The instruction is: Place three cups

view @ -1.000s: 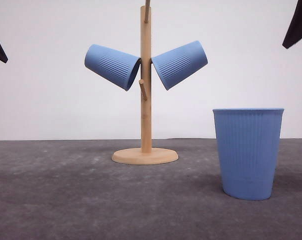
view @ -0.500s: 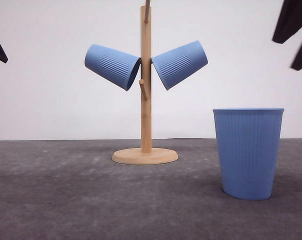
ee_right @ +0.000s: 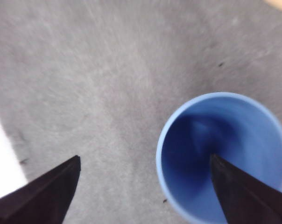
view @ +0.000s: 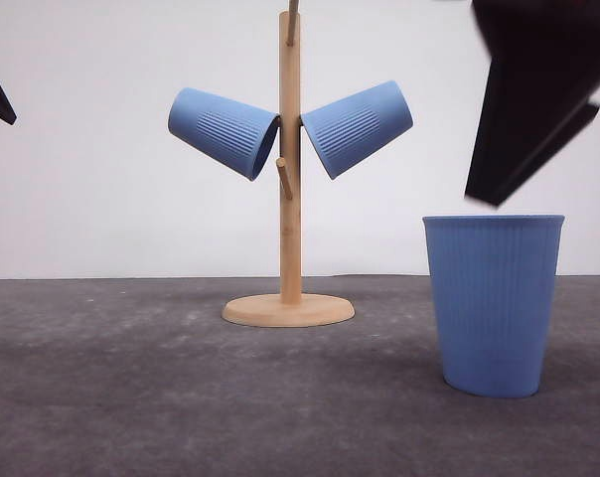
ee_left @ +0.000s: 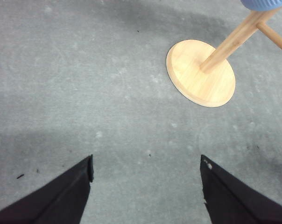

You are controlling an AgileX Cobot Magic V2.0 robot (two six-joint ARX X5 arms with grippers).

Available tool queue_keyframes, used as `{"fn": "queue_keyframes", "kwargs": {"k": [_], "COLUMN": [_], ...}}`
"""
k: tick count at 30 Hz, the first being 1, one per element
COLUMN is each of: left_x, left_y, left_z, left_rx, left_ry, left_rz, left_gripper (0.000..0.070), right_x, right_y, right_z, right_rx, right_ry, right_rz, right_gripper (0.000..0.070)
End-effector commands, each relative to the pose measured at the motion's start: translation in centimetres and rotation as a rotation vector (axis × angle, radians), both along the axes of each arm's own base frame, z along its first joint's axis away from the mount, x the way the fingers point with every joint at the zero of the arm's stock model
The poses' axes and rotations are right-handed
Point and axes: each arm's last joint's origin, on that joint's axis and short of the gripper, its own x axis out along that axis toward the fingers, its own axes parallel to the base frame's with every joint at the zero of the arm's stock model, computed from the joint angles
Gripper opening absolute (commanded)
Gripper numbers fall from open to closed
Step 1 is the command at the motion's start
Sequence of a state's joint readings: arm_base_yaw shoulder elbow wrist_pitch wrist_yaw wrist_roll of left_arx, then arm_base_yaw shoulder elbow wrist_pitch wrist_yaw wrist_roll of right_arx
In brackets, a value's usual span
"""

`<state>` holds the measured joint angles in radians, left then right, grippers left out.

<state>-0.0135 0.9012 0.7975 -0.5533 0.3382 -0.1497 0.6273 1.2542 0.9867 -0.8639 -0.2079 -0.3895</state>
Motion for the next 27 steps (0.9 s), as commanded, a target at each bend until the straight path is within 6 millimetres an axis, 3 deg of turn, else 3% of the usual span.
{"fn": "queue_keyframes", "kwargs": {"k": [1, 6, 8, 11, 14, 17, 22, 27], "left_x": [0.2, 0.2, 0.2, 0.2, 0.2, 0.2, 0.2, 0.2], "left_y": [0.0, 0.0, 0.0, 0.0, 0.0, 0.0, 0.0, 0.0], "left_z": [0.2, 0.2, 0.2, 0.2, 0.2, 0.2, 0.2, 0.2], "left_rx": [0.001, 0.001, 0.001, 0.001, 0.001, 0.0, 0.0, -0.004], "left_ry": [-0.009, -0.01, -0.01, -0.01, -0.01, -0.01, -0.009, -0.006], "left_rz": [-0.004, -0.004, -0.004, -0.004, -0.004, -0.004, -0.004, -0.004], "left_gripper": [0.043, 0.0431, 0.0431, 0.0431, 0.0431, 0.043, 0.0431, 0.0431], "right_x": [0.6, 1.7, 2.0, 2.4, 2.7, 2.7, 2.5, 2.0], "right_y": [0.7, 1.5, 1.7, 2.0, 2.0, 2.0, 1.7, 1.4], "right_z": [-0.2, -1.9, -2.4, -3.2, -3.5, -3.5, -2.6, 0.0], "right_rx": [-0.005, -0.033, -0.043, -0.061, -0.094, -0.092, -0.065, 0.017], "right_ry": [-0.002, 0.043, 0.062, 0.083, 0.072, 0.072, 0.087, 0.07], "right_rz": [0.017, 0.01, 0.001, -0.012, -0.048, -0.078, -0.143, -0.214], "right_gripper": [0.0533, 0.0522, 0.0468, 0.0353, 0.0155, 0.0016, 0.0004, 0.0004]}}
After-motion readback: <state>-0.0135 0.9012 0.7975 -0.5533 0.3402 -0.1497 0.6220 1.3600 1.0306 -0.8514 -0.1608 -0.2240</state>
